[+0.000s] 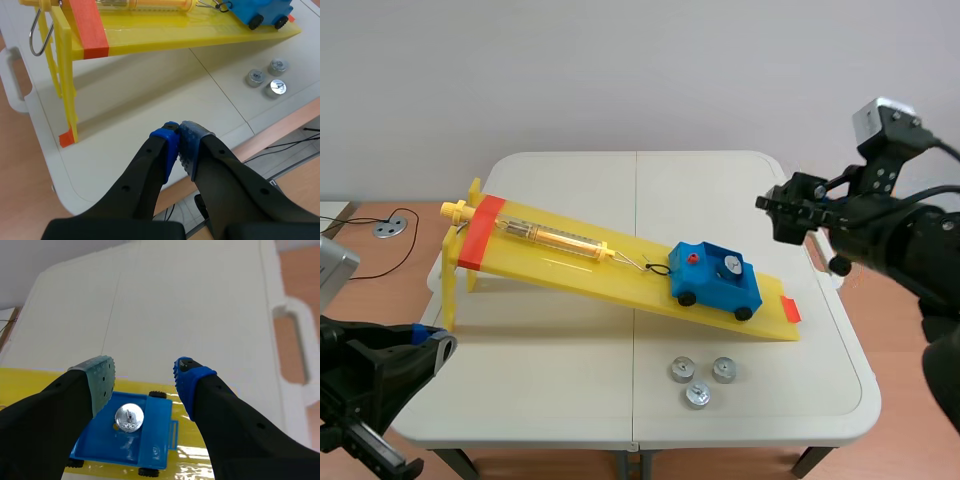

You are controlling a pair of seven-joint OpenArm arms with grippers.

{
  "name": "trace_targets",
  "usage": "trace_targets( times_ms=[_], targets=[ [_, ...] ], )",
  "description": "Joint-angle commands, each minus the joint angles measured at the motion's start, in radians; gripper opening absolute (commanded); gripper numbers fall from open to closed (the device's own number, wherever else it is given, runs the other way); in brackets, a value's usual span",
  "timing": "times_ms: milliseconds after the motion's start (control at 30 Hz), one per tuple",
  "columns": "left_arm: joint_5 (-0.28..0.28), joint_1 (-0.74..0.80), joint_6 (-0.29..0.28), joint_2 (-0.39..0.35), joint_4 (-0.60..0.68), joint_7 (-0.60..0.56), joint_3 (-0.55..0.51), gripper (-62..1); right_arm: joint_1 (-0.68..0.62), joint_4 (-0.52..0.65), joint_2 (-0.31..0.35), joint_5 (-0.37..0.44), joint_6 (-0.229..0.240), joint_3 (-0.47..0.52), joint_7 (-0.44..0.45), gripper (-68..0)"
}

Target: Place the four metal weights on the blue cart on the ramp.

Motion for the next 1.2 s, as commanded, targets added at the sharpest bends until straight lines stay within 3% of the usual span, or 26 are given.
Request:
trace_targets(
  times_ms=[0,433,700,900,1067,1167],
  targets=[
    [-0.051,-0.022,-0.029,0.006,0.071,-0.081,-0.015,-58.2,0.032,0.189,0.081,0.053,0.057,-0.002,0.105,-39.4],
    [-0.051,-0.022,-0.029,0.006,0.071,-0.081,-0.015,-58.2,-0.264,0.422,0.303,0.130,0.082,-0.002,0.032,-39.4],
    [-0.051,-0.022,-0.029,0.007,0.071,-0.081,-0.015,-58.2,-0.423,0.450,0.332,0.114,0.121,-0.007,0.033,-39.4],
    [-0.051,-0.022,-0.029,0.007,0.071,-0.081,-0.015,-58.2,-0.447,0.441,0.329,-0.036,0.154,-0.062,0.107,-39.5],
    [-0.051,-0.022,-0.029,0.007,0.071,-0.081,-0.015,-58.2,-0.433,0.424,0.326,-0.181,0.153,-0.183,0.179,-39.5],
    [-0.051,-0.022,-0.029,0.007,0.071,-0.081,-0.015,-58.2,-0.416,0.384,0.307,-0.246,0.129,-0.248,0.200,-39.5]
  ],
)
